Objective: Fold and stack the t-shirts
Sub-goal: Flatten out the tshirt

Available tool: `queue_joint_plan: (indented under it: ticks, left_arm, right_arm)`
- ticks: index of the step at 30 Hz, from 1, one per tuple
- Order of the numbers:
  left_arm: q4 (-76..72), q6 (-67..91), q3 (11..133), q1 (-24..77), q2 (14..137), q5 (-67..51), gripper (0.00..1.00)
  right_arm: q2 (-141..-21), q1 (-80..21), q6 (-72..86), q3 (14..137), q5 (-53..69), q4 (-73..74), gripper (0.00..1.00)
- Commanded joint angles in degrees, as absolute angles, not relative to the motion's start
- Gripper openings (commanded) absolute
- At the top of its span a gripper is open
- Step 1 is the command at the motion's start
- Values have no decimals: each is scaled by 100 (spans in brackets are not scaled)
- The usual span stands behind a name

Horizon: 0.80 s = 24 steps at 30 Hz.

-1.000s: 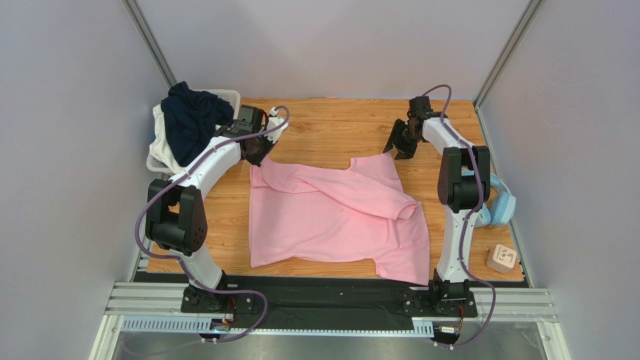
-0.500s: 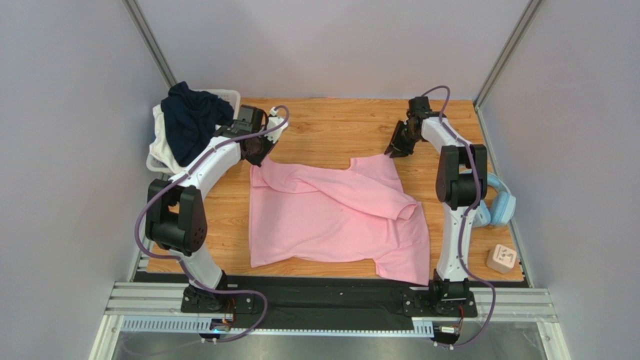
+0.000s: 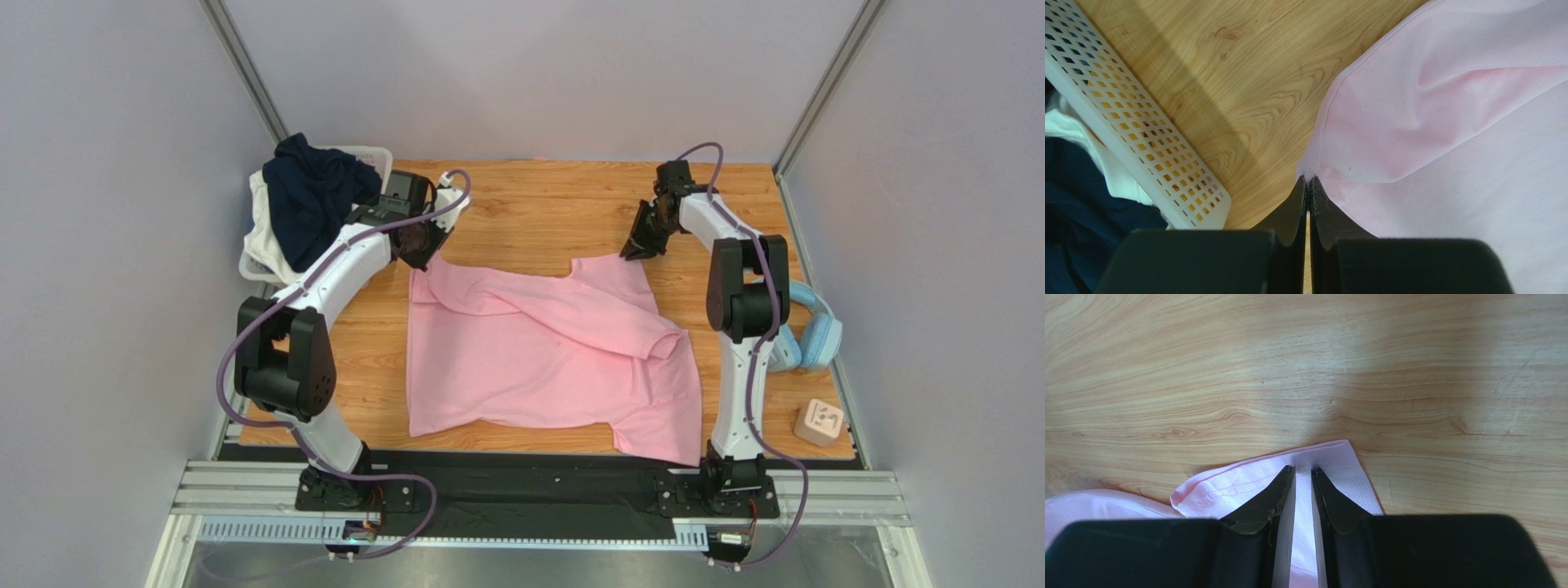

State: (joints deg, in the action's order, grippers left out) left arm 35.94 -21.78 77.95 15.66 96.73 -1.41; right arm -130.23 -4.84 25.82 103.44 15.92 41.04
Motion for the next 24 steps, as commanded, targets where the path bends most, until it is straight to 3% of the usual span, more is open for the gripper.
queue_joint_plan:
  ticks: [1,3,7,24]
  left_arm:
    - [3507,-2092,7805,1556,9378,-228,0]
    - [3489,-2083,7761,1547,9369,-255,0]
    - [3472,-2083,7717,1538,9343,-281,0]
    - [3419,-2109,7611,1477,9325,-369,0]
  right_arm:
    - [-13210,-492,2549,10380,1565,3990,24]
    - [-13254,-475,2540,10546,1512,4051,34]
    - [-13280,-440,2505,10819,1460,4245,38]
    - [-13262,-387,2048,11364,554,4640,39]
